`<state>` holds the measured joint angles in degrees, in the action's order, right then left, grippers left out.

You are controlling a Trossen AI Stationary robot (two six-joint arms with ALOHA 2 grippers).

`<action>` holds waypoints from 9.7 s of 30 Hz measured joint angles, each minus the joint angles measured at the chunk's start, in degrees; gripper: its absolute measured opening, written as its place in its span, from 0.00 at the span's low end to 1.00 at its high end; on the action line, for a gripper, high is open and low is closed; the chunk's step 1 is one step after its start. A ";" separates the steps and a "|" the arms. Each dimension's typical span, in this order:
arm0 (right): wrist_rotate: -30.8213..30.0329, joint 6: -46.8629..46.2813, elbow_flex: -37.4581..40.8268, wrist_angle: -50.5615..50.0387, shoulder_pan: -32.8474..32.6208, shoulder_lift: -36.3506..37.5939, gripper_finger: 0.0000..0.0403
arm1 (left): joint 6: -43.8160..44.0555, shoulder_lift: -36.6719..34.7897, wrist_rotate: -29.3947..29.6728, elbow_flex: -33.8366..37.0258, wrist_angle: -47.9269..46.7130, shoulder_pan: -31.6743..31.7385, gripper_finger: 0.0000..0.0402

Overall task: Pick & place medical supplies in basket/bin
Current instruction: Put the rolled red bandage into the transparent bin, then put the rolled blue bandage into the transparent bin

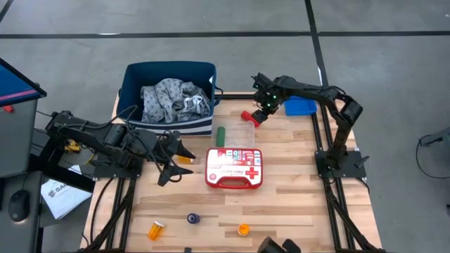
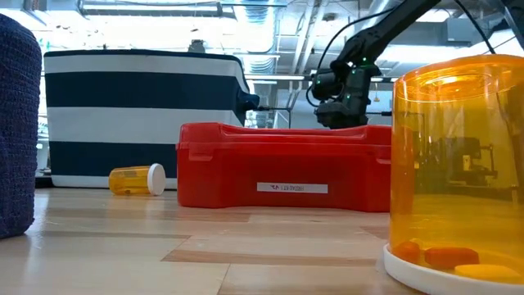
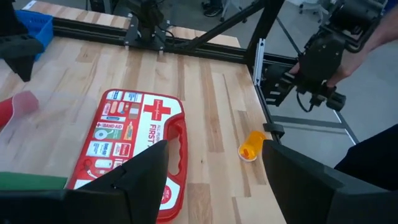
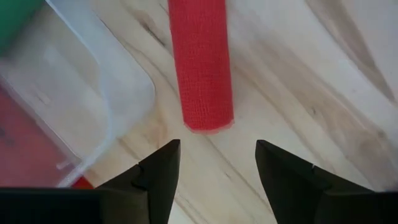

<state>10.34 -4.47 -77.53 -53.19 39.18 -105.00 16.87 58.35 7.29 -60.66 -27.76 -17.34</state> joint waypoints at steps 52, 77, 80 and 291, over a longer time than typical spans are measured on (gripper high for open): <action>0.49 4.25 -0.09 5.64 -0.16 -6.81 0.09 | 2.07 0.00 2.17 0.00 3.31 0.06 0.62; -0.01 -10.63 -0.02 5.86 -0.91 10.32 0.00 | 1.51 0.00 1.97 0.00 3.31 0.04 0.62; 1.57 -16.62 -0.02 6.23 -4.63 13.14 0.00 | 1.46 0.00 1.97 0.00 3.27 0.04 0.62; -32.51 -43.51 -0.02 6.03 -50.65 35.04 0.45 | -41.10 21.57 27.24 -4.94 9.17 4.15 0.01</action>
<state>-22.18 -47.98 -77.56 -47.16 -11.46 -69.96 -24.23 79.92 34.52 -65.60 -18.59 -13.19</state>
